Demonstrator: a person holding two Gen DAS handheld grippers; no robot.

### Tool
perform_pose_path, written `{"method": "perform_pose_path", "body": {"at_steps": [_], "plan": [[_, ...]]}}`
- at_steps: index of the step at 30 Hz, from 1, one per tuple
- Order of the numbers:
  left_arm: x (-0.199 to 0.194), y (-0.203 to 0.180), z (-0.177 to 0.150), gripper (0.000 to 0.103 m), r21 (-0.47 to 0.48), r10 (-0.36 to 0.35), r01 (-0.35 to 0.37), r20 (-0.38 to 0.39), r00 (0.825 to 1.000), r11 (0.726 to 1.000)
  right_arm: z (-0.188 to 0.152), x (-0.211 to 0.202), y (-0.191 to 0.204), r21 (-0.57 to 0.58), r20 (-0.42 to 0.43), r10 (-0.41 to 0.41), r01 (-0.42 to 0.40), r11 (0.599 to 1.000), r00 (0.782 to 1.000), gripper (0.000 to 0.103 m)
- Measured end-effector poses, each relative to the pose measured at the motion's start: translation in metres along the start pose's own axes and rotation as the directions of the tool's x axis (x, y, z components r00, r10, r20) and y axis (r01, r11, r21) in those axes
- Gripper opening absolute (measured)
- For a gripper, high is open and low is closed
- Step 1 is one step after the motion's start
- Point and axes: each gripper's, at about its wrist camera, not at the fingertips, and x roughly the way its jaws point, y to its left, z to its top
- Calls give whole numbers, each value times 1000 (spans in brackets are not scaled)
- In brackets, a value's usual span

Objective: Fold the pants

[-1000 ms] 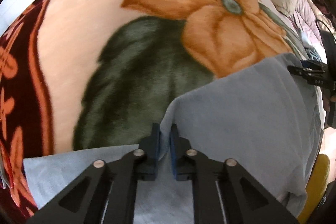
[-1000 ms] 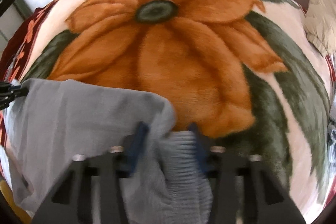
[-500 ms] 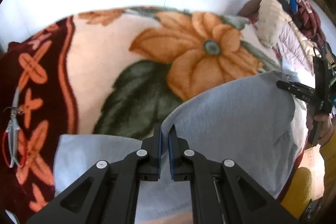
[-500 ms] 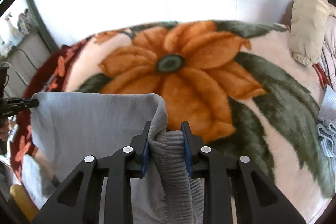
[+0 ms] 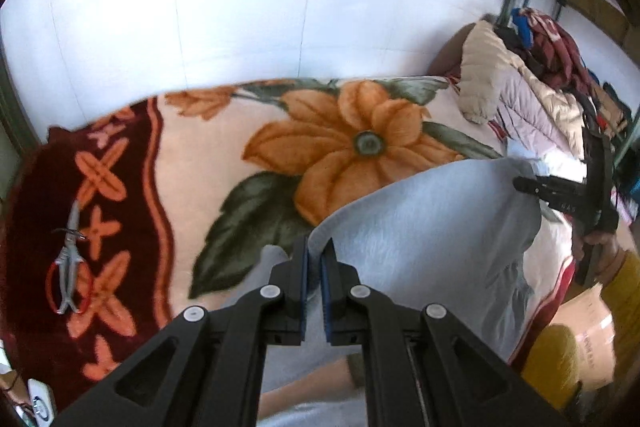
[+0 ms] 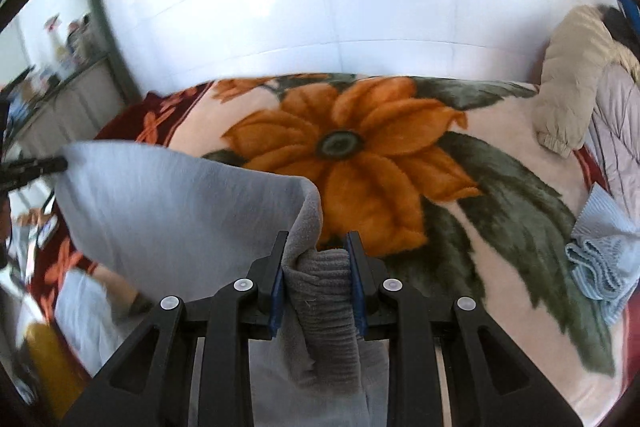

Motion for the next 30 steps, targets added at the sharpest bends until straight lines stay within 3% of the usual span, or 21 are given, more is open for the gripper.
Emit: {"method": "perform_pose_path", "body": {"at_steps": [8,15,18,23,28,30], "plan": [[-23,-26,-76,6,20,-30,31,-59,998,999,-71,-15,17,-73,-131,14,-24,997,991,27],[-20,-42,-153,6,-30,-57,53,-152,987,998,-133,-8,33,-155,-259,-35,-5,988,965,27],[-16,-43,-184,6,-93,-93,77,-185,978,993,-156,-10,38,-184,-297,-48,-8,983,954,27],[-14,-44,-222,6,-176,-124,85,-220,968,981,-180,-9,49,-272,-364,-111,9,962,925,27],[-5,-53,-243,7,-171,-101,54,-280,955,984,-185,2,49,-274,-420,-166,50,961,892,29],[-4,-56,-248,8,-162,-88,41,-296,951,986,-185,4,50,-274,-433,-187,69,959,882,34]]}}
